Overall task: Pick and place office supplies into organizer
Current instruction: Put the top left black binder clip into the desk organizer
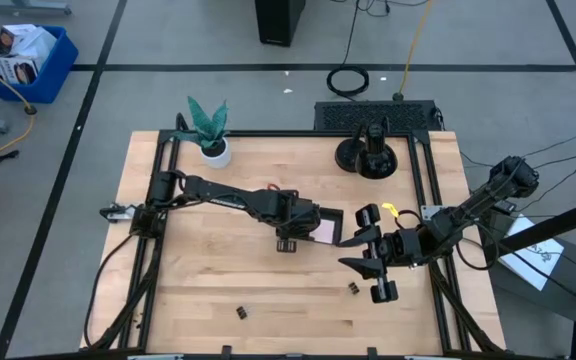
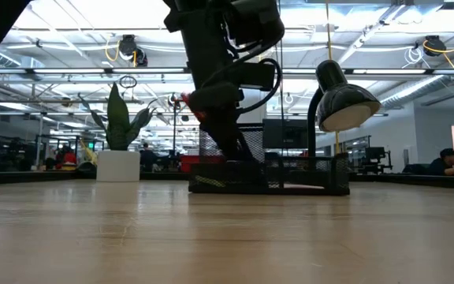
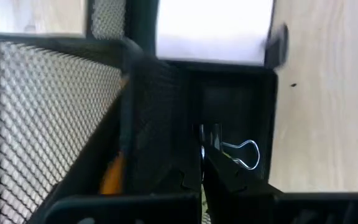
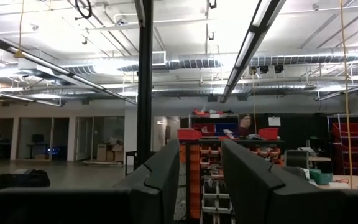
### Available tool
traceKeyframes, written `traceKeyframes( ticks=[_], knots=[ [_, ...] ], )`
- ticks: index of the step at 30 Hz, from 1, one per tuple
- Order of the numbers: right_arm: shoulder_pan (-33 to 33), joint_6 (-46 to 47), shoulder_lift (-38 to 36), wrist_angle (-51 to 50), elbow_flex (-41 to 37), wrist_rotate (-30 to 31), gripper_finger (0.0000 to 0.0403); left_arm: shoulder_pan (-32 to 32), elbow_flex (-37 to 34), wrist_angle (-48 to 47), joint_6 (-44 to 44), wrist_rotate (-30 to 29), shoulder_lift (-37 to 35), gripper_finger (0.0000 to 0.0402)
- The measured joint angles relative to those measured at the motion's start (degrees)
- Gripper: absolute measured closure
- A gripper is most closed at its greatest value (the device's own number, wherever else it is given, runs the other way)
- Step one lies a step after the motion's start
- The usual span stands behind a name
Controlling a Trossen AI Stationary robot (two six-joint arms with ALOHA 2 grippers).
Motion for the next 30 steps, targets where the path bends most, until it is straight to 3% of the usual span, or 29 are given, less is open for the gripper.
traceKeyframes(
  ticks=[12,17,30],
  knots=[
    [0.00,0.30,0.00,0.27,0.00,0.00,0.0293,-1.45,-0.09,0.40,-1.16,-6.32,1.16,0.0402],
    [0.00,0.26,0.00,0.42,0.00,-0.02,0.0293,-1.40,-0.09,1.23,-1.34,-6.04,1.16,0.0400],
    [0.00,0.22,0.00,0.40,0.00,-0.02,0.0293,-1.36,-0.09,2.73,-2.38,-5.61,1.16,0.0349]
  ],
)
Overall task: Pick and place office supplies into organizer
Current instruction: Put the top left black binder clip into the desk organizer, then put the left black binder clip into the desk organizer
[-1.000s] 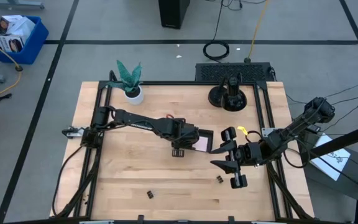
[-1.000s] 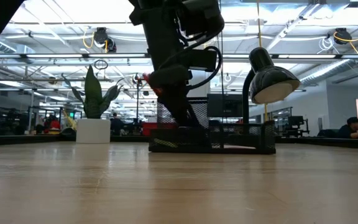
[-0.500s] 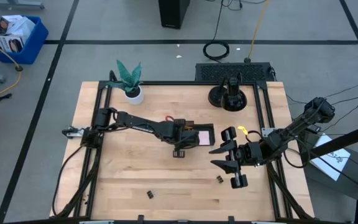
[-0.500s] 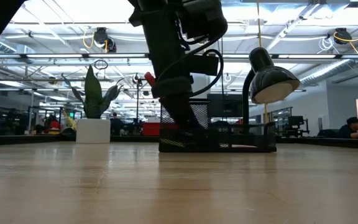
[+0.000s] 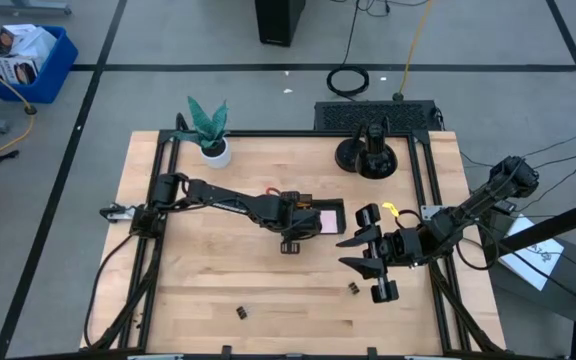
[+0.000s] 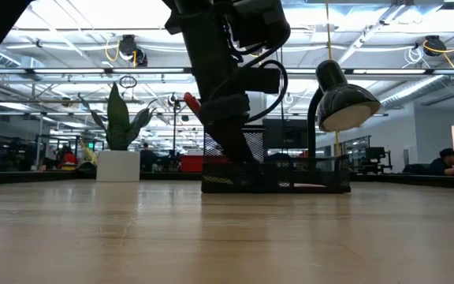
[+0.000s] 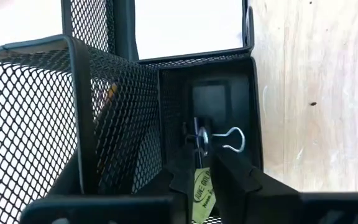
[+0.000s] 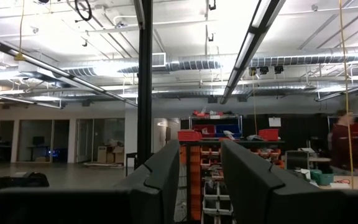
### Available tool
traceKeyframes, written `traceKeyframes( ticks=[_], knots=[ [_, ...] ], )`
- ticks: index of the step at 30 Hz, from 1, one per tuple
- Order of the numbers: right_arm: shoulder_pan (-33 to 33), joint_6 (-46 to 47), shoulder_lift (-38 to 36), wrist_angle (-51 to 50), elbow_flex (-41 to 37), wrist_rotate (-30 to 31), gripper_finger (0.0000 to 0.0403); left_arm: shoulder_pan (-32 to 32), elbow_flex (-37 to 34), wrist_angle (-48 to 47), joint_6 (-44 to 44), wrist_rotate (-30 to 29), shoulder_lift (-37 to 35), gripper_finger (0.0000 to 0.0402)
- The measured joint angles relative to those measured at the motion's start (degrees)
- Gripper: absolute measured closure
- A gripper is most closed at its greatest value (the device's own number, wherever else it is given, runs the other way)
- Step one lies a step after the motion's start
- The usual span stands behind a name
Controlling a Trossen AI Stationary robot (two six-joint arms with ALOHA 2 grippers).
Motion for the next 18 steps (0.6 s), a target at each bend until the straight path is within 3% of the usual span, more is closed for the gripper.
traceKeyframes(
  ticks=[18],
  knots=[
    [0.00,-0.02,0.00,-0.04,-0.02,0.00,0.0293,0.01,0.00,1.11,-0.42,-1.97,-0.11,0.0263]
  ],
)
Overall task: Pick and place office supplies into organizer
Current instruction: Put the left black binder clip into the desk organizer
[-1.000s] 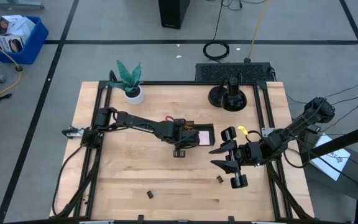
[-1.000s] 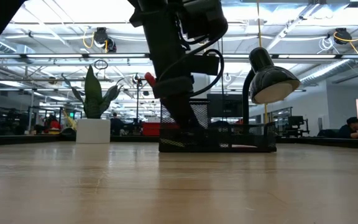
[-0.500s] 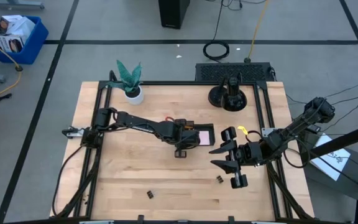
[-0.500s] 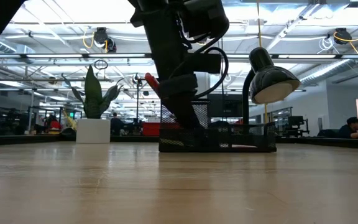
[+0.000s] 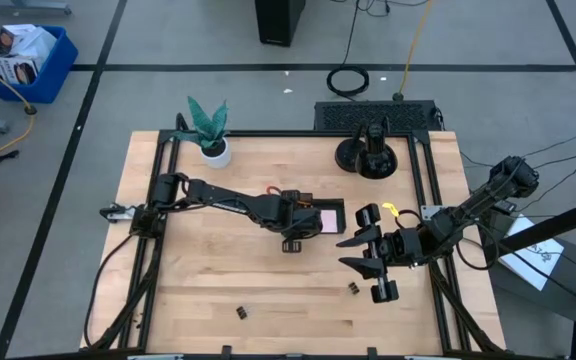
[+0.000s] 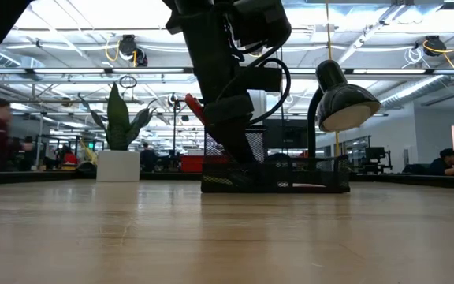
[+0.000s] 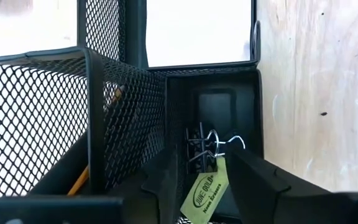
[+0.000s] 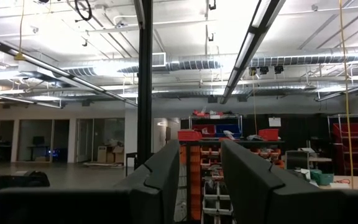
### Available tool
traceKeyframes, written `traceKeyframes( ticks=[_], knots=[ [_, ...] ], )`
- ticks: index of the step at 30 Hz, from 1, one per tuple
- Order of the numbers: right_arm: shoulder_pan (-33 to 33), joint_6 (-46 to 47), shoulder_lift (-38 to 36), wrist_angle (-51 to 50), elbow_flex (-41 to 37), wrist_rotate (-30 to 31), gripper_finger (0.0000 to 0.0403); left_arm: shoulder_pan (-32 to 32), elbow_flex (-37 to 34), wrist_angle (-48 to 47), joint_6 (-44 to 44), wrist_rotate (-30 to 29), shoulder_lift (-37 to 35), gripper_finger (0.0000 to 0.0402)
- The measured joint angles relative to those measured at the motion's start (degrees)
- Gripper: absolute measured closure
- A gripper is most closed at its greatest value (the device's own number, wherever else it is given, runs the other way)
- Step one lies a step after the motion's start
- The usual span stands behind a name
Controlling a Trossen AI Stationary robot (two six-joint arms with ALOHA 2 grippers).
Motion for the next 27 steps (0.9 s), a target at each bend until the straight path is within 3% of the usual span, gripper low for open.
traceKeyframes(
  ticks=[13,24,27],
  knots=[
    [0.00,-0.23,-0.04,0.19,-0.04,0.00,0.0293,-1.80,0.09,-1.83,-3.11,0.00,-3.90,0.0225],
    [0.00,-1.31,-0.04,1.13,-0.07,0.00,0.0293,-5.97,0.11,-1.53,-9.77,1.68,-9.94,0.0224],
    [0.00,-1.38,-0.04,1.48,-0.07,0.00,0.0293,-7.69,0.13,-2.36,-9.44,-1.51,-11.69,0.0224]
  ],
)
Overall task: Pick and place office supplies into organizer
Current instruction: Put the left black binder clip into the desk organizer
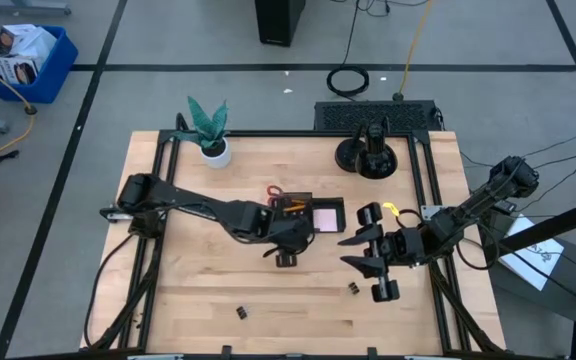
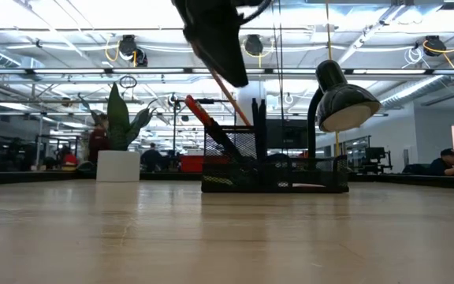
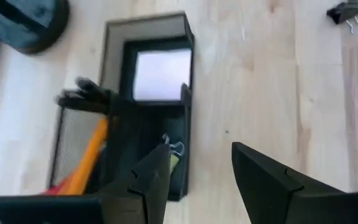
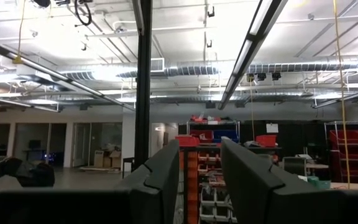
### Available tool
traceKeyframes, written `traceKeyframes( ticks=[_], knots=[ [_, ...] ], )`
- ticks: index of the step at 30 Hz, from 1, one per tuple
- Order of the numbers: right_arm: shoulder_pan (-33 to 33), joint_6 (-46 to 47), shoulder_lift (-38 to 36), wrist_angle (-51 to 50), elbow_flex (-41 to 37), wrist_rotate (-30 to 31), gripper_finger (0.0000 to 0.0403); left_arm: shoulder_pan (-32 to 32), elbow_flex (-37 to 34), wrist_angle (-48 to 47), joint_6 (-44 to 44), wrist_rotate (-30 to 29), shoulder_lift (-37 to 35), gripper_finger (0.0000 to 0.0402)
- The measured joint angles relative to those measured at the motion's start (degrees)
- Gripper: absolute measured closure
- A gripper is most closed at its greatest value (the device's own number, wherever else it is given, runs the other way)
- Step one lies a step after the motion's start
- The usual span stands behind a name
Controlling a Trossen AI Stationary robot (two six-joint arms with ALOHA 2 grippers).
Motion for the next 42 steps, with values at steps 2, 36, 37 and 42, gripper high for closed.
traceKeyframes(
  ticks=[2,36,37,42],
  knots=[
    [-0.02,-0.13,0.00,0.36,0.00,0.00,0.0293,-0.61,0.11,-0.10,0.32,-1.69,-0.43,0.0224],
    [0.15,0.02,0.02,0.86,0.02,-0.22,0.0293,5.29,0.02,-4.39,-1.25,12.16,-1.77,0.0224],
    [0.14,0.00,0.02,0.85,0.02,-0.21,0.0293,5.29,0.02,-4.75,-1.25,12.17,-2.02,0.0224],
    [0.13,-0.32,0.02,0.90,0.07,-0.17,0.0293,5.32,0.02,-5.36,-0.99,12.13,-3.09,0.0224]
  ],
)
